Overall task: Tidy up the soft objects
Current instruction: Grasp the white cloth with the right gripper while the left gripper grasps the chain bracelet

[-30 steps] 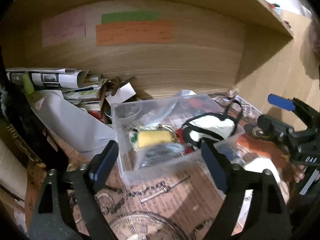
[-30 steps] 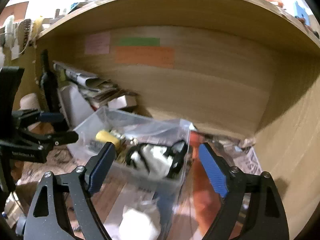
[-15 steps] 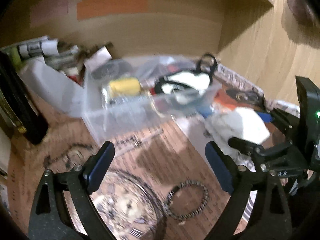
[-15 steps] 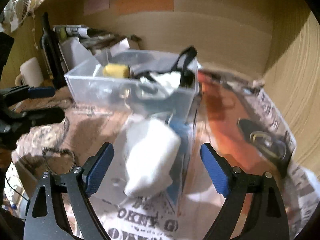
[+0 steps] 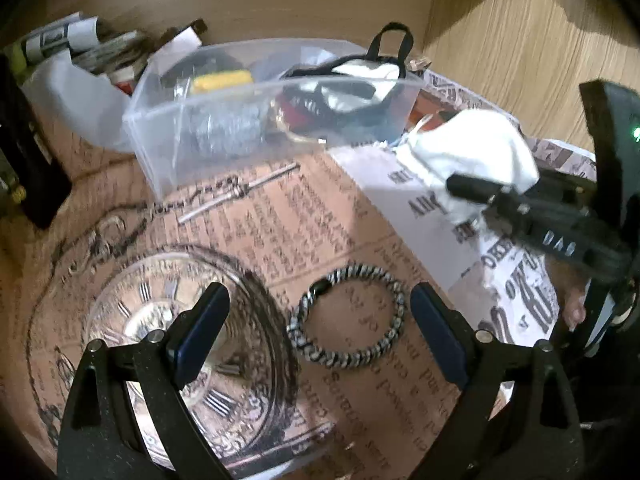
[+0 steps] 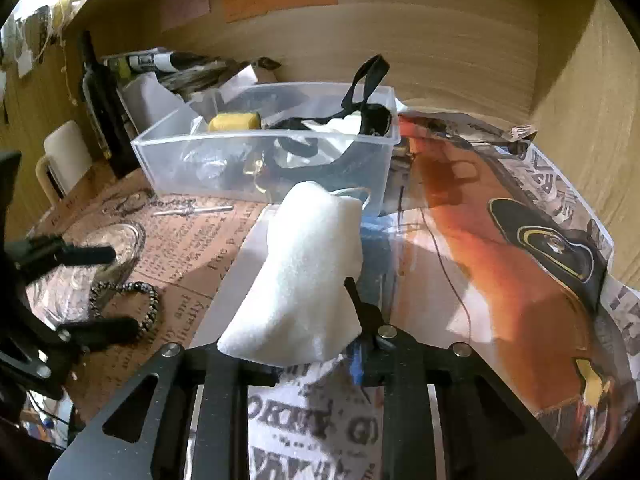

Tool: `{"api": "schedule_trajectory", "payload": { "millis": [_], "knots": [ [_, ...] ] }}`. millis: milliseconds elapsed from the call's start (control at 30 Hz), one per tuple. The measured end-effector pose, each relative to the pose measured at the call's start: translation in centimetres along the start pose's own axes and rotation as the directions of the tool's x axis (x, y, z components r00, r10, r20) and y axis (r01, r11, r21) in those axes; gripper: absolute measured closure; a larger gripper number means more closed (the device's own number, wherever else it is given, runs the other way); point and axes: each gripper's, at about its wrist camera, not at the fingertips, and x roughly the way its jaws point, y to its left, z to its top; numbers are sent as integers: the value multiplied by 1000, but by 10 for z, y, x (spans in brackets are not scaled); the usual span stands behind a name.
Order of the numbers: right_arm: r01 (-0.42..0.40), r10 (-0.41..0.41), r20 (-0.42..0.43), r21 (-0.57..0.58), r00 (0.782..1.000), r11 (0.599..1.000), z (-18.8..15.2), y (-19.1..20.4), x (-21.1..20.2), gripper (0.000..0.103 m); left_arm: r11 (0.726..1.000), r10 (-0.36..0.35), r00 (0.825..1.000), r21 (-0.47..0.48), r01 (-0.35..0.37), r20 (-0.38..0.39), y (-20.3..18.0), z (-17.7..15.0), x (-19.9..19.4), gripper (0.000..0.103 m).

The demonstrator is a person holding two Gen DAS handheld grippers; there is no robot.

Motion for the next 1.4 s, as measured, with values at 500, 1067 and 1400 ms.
{"api": "schedule_trajectory", "payload": {
  "millis": [500, 1067, 1400],
  "knots": [
    [-13, 13, 96, 4, 995, 1000, 16, 5, -26, 81, 999, 3, 999, -43, 0, 49, 19, 1, -3, 67],
    [-32, 36, 215, -24, 976, 999, 50, 11, -46, 81, 999, -21, 996, -39, 24, 83, 17, 26, -16, 36],
    [-44, 48, 191, -24, 980, 999, 48, 13, -41, 81, 1000, -5, 1000, 3, 4, 28, 7, 6, 6, 43]
  ]
}}
